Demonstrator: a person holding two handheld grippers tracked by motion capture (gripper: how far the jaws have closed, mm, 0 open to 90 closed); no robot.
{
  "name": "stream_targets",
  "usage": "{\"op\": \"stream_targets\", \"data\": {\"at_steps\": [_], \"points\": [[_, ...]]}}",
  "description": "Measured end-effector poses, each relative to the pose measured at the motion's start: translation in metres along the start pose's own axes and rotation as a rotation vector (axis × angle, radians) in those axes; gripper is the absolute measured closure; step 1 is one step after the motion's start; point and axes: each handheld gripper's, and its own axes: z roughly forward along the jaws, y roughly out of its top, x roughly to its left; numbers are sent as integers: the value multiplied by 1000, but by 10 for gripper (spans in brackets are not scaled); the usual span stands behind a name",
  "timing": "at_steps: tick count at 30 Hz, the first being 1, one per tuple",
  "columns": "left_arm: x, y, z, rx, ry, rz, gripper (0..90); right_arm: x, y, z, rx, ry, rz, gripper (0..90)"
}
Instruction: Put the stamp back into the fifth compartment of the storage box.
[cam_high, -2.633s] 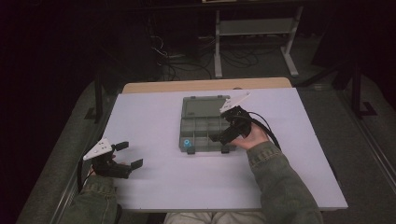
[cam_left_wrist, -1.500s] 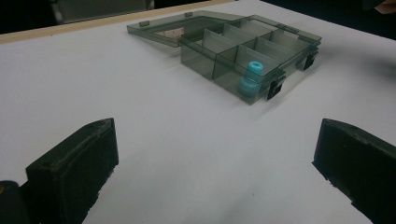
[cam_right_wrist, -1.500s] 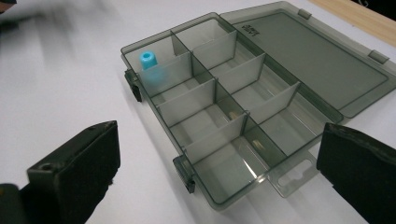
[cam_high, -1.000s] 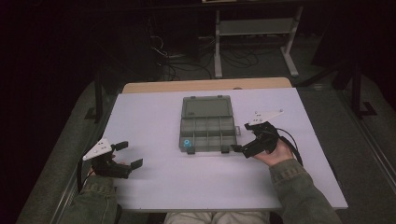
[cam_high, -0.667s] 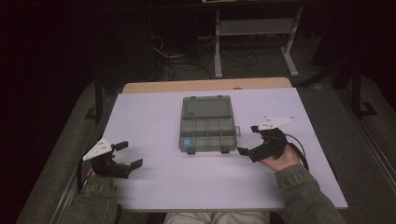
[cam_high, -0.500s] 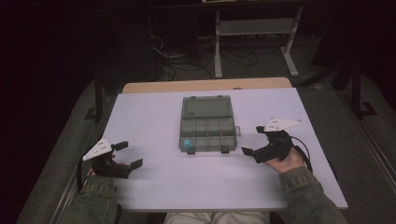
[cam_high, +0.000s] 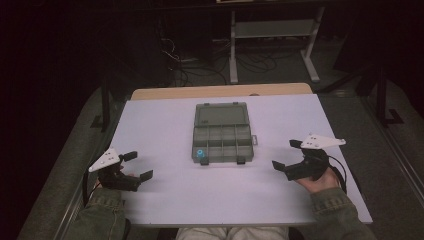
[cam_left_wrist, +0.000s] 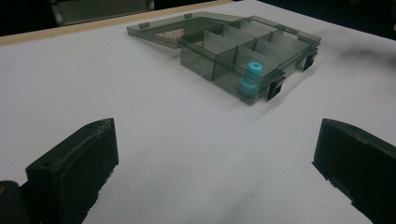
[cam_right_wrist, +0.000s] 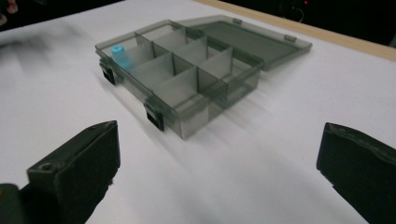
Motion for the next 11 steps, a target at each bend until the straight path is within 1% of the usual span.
{"op": "stream_targets", "data": {"at_steps": [6, 9, 11], "points": [[0, 0, 0, -1, -1, 0, 0, -1, -13, -16, -29, -11, 5, 0], [0, 0, 0, -2, -1, -1, 0, -1, -16, -21, -48, -17, 7, 0], [0, 0, 0, -4, -1, -3, 0, -1, -17, -22, -51, -17, 11, 0]]}}
